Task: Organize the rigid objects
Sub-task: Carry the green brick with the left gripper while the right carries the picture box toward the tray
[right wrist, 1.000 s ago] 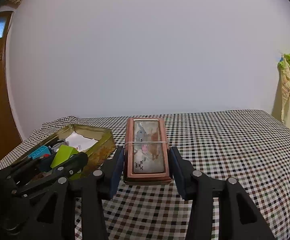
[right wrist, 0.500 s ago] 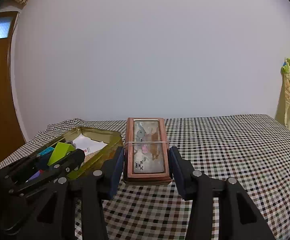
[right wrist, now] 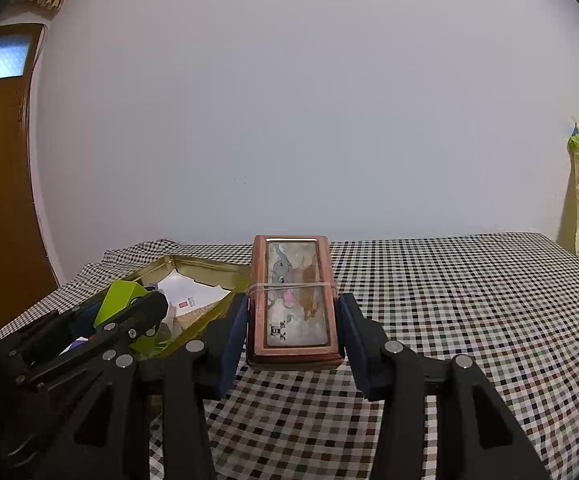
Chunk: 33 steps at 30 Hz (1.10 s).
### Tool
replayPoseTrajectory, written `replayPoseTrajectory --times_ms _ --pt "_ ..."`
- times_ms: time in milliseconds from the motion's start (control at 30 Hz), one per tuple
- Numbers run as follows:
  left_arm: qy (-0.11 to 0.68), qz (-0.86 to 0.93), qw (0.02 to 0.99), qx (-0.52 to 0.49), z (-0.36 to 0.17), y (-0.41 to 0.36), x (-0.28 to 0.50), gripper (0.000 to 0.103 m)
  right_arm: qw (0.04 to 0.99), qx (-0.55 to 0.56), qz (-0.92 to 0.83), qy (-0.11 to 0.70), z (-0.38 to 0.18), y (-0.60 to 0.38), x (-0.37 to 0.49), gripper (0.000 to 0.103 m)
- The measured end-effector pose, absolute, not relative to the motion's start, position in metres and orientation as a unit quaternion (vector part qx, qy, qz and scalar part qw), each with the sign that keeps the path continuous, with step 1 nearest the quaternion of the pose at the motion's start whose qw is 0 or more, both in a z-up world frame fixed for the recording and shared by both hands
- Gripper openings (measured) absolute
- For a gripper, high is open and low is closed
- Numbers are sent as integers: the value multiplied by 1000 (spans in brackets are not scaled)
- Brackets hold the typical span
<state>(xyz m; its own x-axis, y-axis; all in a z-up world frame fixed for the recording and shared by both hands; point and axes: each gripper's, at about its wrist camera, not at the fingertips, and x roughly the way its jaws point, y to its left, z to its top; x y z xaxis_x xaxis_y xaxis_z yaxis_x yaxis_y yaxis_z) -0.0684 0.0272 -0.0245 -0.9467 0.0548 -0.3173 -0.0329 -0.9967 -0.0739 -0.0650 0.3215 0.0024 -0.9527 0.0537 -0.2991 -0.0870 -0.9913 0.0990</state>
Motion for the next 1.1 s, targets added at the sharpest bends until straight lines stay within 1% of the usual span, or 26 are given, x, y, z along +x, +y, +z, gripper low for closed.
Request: replayPoseTrajectory --times_ms 633,1100 --pt "-39 987 6 -153 -18 7 -61 31 9 -157 986 60 1 310 -75 49" --pt "-47 985 -25 -164 -11 -24 -52 31 -28 -169 985 36 7 285 -94 49"
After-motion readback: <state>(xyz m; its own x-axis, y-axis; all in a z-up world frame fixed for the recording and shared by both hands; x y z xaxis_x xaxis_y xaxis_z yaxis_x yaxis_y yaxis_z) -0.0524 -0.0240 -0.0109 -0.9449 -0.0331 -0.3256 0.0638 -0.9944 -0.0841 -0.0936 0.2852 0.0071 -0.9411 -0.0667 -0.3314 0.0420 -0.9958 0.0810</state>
